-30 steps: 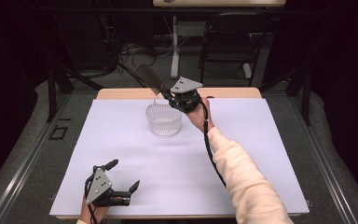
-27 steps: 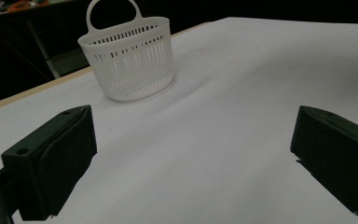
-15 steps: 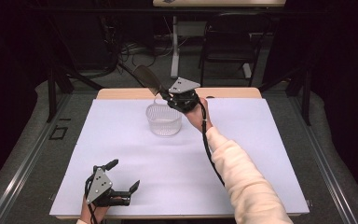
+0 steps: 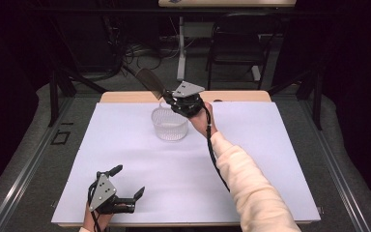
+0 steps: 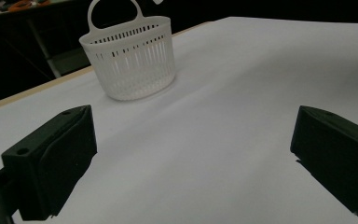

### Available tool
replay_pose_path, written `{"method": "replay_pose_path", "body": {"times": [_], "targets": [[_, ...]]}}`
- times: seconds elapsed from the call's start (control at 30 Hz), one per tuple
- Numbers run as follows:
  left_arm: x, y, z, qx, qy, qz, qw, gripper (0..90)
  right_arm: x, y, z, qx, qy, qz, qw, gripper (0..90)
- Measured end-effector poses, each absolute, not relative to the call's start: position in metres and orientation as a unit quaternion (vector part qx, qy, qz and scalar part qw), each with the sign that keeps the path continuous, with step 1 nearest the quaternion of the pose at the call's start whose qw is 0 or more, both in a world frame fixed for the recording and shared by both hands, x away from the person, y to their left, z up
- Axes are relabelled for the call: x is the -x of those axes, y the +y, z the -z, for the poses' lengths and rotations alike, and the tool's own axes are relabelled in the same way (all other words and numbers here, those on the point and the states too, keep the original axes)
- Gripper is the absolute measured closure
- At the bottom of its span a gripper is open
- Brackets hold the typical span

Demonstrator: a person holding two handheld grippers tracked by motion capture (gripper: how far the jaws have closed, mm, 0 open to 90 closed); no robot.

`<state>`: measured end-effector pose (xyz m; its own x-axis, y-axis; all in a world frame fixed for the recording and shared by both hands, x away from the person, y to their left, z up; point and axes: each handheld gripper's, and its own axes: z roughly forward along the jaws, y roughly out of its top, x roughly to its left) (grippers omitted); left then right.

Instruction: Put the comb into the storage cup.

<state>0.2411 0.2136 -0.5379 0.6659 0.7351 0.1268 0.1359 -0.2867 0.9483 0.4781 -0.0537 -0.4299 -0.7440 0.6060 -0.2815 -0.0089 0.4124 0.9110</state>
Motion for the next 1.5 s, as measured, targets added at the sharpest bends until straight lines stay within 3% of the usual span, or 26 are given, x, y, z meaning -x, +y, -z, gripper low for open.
{"method": "replay_pose_path", "body": {"times": [1.5], "targets": [[-0.242,0.214,0.538,-0.747,0.291,-0.287,0.524,0.4,-0.487,-0.048,0.456,-0.201,0.797,-0.491,0.289,72.3]]}}
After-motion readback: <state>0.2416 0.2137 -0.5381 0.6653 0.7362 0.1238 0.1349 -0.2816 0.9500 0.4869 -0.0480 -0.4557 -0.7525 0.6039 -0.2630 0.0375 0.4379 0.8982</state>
